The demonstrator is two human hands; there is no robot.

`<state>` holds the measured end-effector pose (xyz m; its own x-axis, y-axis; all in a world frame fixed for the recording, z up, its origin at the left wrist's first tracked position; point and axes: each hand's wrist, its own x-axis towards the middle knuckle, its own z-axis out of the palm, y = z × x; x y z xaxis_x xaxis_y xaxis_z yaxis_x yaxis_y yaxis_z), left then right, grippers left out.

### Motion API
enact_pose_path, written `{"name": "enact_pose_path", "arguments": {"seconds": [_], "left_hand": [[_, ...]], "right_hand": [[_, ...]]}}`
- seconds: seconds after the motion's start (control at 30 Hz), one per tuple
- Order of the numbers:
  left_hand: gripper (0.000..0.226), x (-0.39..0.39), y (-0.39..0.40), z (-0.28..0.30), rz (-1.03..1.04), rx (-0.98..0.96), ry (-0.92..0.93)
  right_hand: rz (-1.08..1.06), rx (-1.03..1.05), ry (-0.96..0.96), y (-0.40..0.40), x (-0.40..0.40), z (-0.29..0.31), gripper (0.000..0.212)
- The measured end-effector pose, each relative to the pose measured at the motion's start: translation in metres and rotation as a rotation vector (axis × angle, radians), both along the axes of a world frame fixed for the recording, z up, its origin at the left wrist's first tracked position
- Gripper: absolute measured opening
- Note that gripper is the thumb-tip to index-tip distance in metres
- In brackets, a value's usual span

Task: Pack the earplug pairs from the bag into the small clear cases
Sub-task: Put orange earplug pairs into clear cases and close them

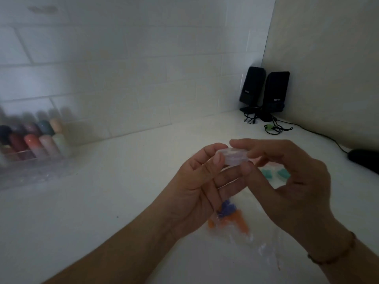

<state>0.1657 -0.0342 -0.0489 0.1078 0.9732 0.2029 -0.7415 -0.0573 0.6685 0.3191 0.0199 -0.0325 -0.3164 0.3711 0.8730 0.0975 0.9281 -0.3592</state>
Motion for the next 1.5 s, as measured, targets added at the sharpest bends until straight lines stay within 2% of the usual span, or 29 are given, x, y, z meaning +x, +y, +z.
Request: {"name": "enact_pose_path", "arguments": {"seconds": [0.07, 0.13, 0.47, 0.67, 0.83, 0.93, 1.07, 1.17, 1.27, 1.3, 1.4, 1.43, 1.5], "left_hand": [[0.045, 0.0, 0.0, -0.001, -0.011, 0.019, -0.04], [0.038, 0.0, 0.0, 0.0, -0.001, 0.017, -0.065], [0.042, 0.0, 0.005, -0.002, 0.134, -0.013, 0.032], [0.04, -0.002, 0.006, -0.002, 0.177, -0.023, 0.109], [0.052, -0.002, 0.006, -0.002, 0.195, -0.017, 0.159], [0.036, -0.004, 0.005, 0.001, 0.2, 0.021, 0.279], [0.036, -0.003, 0.001, -0.002, 0.107, 0.084, 0.546], [0.044, -0.008, 0.004, 0.004, 0.087, -0.026, 0.409], [0.036, -0.019, 0.011, 0.008, 0.175, -0.234, 0.191], [0.028, -0.023, 0.013, 0.008, 0.21, -0.298, 0.153], [0.019, -0.03, 0.017, 0.006, 0.271, -0.411, 0.09], [0.02, -0.031, 0.017, 0.006, 0.277, -0.415, 0.081], [0.027, -0.034, 0.018, 0.006, 0.274, -0.397, 0.079]], "right_hand": [[-0.014, -0.021, 0.001, 0.001, 0.0, 0.001, 0.008], [-0.035, -0.039, 0.0, 0.001, 0.0, 0.001, 0.008], [-0.111, -0.092, -0.028, 0.001, -0.002, 0.001, 0.009], [-0.219, -0.109, -0.059, -0.001, -0.004, 0.001, 0.023], [-0.247, -0.116, -0.091, -0.002, -0.003, 0.002, 0.029], [-0.172, -0.167, -0.056, -0.001, -0.003, 0.003, 0.019], [-0.029, -0.245, -0.102, 0.002, 0.002, 0.008, 0.014], [0.056, -0.28, -0.115, 0.013, 0.011, 0.016, 0.012], [0.041, -0.474, -0.039, 0.032, 0.039, 0.029, 0.011], [0.026, -0.568, -0.139, 0.038, 0.051, 0.031, 0.01], [-0.034, -0.746, -0.839, 0.048, 0.077, 0.032, 0.012], [-0.027, -0.791, -1.01, 0.047, 0.078, 0.031, 0.007], [0.002, -0.821, -1.151, 0.043, 0.074, 0.029, 0.005]]}}
